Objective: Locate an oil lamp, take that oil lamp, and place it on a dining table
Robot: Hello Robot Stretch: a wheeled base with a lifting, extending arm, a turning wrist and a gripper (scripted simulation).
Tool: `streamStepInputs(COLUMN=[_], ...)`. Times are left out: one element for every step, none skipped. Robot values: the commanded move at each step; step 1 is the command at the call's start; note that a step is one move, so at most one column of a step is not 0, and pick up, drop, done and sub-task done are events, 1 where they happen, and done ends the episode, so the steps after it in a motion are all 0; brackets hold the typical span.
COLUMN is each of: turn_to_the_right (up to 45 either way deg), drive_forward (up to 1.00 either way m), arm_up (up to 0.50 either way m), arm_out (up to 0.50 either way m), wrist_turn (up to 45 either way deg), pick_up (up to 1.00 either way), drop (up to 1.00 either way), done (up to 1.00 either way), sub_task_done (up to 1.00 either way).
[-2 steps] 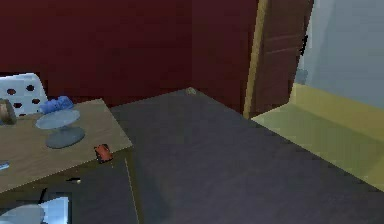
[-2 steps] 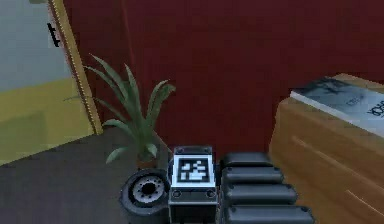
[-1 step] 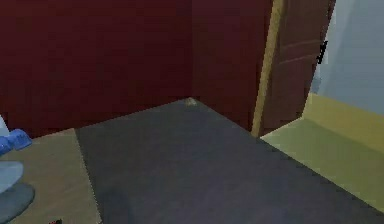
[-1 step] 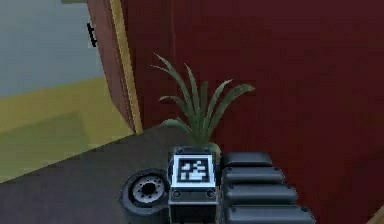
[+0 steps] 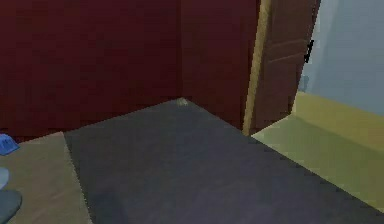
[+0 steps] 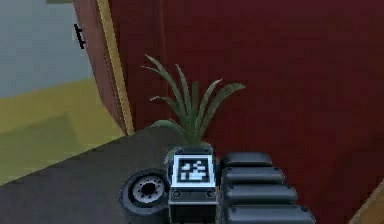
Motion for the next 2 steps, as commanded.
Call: streamStepInputs(turn_to_the_right=[0.0,45.0], drive_forward=[0.90,0.00], arm_up=[0.00,0.00], arm_out=[0.00,0.00], wrist_turn=[0.0,0.0], pick_up=[0.00,0.00], drop=[0.00,0.00], done=[0.00,0.00], sub_task_done=[0.00,0.00])
